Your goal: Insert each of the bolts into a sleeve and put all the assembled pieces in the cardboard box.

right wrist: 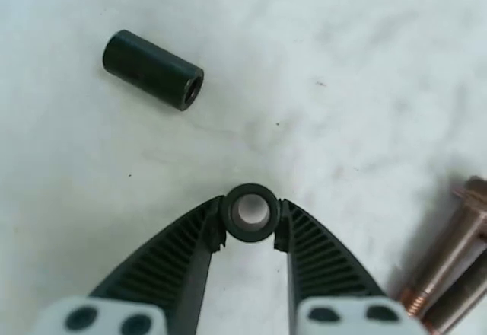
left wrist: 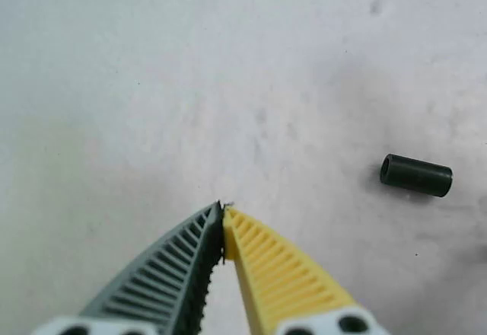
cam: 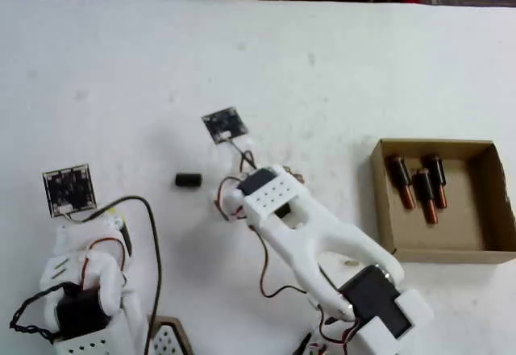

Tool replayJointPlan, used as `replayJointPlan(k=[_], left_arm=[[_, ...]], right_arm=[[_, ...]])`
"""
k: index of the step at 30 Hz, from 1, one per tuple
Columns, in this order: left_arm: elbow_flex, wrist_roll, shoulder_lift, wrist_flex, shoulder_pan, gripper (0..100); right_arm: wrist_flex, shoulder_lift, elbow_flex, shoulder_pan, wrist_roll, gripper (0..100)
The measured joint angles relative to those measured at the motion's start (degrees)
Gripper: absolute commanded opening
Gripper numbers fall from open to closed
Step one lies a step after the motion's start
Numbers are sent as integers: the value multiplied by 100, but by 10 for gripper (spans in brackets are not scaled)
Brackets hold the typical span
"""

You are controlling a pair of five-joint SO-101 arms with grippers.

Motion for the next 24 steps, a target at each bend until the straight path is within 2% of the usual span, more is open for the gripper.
replayJointPlan(k=[8,16,21,24], left_arm=[[0,0,0,0,0,21],[0,0,0,0,0,21],[0,0,0,0,0,21],[0,0,0,0,0,21]], right_arm=[[-193,167,-176,62,88,70],[-255,1160,-941,185,686,73],[-202,1292,-1064,167,703,177],[-211,1354,-1064,149,712,187]])
